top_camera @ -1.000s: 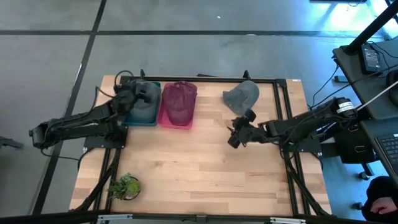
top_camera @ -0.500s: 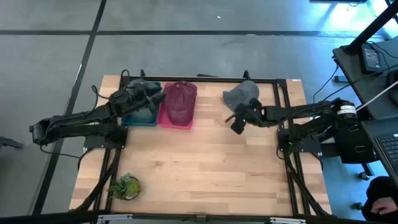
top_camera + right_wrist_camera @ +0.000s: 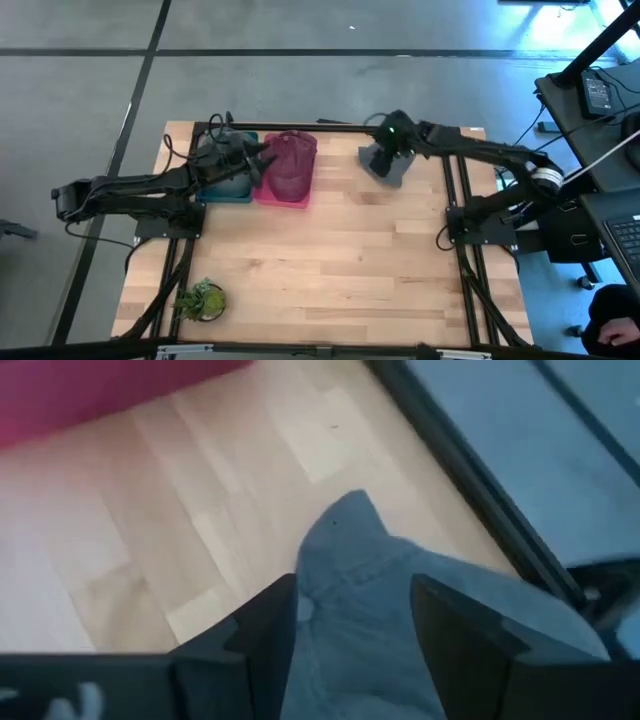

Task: Pick & Place hat
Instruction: Put the blue cap into the blue bin

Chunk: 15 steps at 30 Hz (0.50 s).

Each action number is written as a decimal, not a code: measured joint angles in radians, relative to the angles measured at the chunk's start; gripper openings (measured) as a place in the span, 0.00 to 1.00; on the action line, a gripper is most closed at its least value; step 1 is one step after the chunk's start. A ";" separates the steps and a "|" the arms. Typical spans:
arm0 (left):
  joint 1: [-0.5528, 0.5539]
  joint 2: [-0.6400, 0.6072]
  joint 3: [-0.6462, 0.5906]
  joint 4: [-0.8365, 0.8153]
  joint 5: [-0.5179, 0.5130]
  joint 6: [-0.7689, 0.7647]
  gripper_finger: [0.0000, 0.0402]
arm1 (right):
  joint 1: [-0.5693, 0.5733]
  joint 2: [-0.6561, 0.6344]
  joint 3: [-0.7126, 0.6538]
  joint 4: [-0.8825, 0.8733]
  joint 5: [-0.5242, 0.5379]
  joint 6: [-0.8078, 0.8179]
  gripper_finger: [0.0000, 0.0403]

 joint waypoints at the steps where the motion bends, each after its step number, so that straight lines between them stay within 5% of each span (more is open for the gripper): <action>1: 0.000 0.003 0.000 0.001 0.005 0.001 0.58 | -0.013 0.030 0.030 -0.029 -0.016 -0.039 0.48; 7: 0.000 0.006 0.000 0.004 0.057 0.001 0.58 | -0.059 0.237 0.215 -0.229 -0.019 -0.327 0.48; 15: 0.000 0.006 0.000 -0.004 0.082 0.002 0.57 | -0.077 0.407 0.279 -0.211 -0.046 -0.629 0.48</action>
